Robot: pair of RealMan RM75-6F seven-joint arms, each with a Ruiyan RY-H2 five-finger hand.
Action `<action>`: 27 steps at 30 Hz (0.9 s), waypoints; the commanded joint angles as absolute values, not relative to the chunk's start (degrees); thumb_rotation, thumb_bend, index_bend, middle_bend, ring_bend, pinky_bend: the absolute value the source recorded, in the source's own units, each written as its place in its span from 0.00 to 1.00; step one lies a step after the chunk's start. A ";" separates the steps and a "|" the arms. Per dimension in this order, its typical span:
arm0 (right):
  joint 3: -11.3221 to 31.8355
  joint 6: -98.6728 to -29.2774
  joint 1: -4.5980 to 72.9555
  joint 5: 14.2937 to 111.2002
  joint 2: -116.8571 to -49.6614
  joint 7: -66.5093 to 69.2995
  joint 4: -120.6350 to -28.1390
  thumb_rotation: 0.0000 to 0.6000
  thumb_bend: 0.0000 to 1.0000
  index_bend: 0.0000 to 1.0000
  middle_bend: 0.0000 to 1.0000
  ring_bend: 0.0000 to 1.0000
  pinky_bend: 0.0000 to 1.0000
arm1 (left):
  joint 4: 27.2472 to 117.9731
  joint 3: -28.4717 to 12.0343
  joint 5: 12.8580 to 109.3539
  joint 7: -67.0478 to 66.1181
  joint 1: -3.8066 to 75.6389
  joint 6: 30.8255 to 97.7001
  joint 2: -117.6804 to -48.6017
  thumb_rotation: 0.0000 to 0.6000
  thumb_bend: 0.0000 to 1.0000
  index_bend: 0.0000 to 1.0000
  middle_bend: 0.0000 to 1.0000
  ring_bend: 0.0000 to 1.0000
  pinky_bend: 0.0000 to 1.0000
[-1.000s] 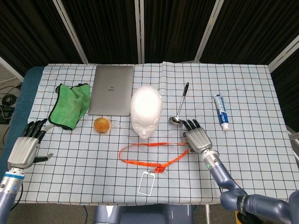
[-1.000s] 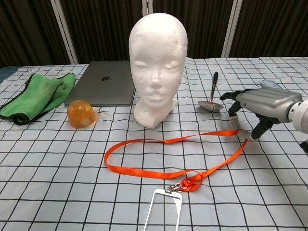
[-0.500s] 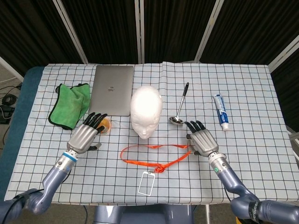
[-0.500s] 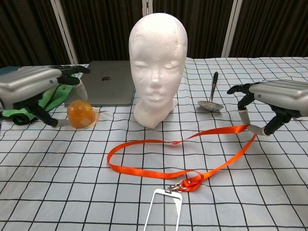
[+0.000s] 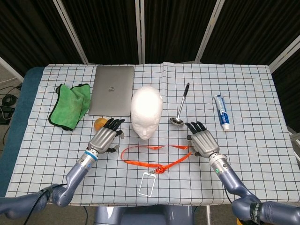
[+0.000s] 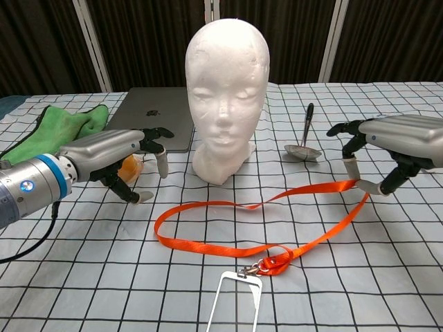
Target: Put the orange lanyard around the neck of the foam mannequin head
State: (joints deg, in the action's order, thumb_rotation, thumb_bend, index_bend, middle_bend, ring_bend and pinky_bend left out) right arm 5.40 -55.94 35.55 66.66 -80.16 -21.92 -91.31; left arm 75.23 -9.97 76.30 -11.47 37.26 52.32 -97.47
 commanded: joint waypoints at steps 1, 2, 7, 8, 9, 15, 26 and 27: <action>5.54 -55.79 35.49 66.50 -80.08 -21.09 -91.11 1.00 0.46 0.69 0.06 0.00 0.00 | 74.21 -9.98 75.65 -10.38 37.97 51.61 -98.39 1.00 0.34 0.43 0.00 0.00 0.00; 5.53 -55.61 35.50 66.50 -80.03 -20.79 -91.09 1.00 0.46 0.69 0.06 0.00 0.00 | 73.87 -9.89 75.70 -9.47 38.17 51.31 -98.65 1.00 0.34 0.43 0.00 0.00 0.00; 5.59 -54.51 35.61 66.39 -80.04 -18.78 -90.75 1.00 0.46 0.69 0.06 0.00 0.00 | 71.81 -8.86 77.40 -2.46 39.23 49.37 -99.15 1.00 0.33 0.44 0.00 0.00 0.00; 5.60 -54.42 35.63 66.49 -80.12 -18.49 -90.60 1.00 0.46 0.69 0.06 0.00 0.00 | 71.17 -8.53 78.08 -1.01 39.42 49.23 -99.31 1.00 0.33 0.44 0.00 0.00 0.00; 5.65 -54.32 35.64 66.59 -80.17 -18.00 -90.51 1.00 0.46 0.69 0.07 0.00 0.00 | 70.57 -8.19 78.71 0.50 39.58 49.08 -99.48 1.00 0.33 0.44 0.00 0.00 0.00; 6.04 -53.75 35.58 67.00 -79.98 -15.10 -90.59 1.00 0.46 0.69 0.07 0.00 0.00 | 67.04 -6.66 81.90 7.69 40.27 49.59 -100.82 1.00 0.33 0.45 0.00 0.00 0.00; 6.20 -53.13 35.93 67.54 -79.66 -13.73 -90.41 1.00 0.46 0.69 0.07 0.00 0.00 | 63.50 -5.58 82.93 10.32 41.16 50.02 -103.16 1.00 0.38 0.46 0.00 0.00 0.00; 6.21 -53.10 35.97 67.57 -79.59 -13.73 -90.41 1.00 0.46 0.69 0.07 0.00 0.00 | 63.46 -5.67 82.74 10.35 41.21 49.98 -103.22 1.00 0.40 0.46 0.00 0.00 0.00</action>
State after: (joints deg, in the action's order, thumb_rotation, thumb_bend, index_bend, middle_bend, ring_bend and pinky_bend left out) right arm 6.21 -53.11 35.96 67.55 -79.61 -13.73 -90.41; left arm 63.56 -5.64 82.93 10.38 41.12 49.96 -103.09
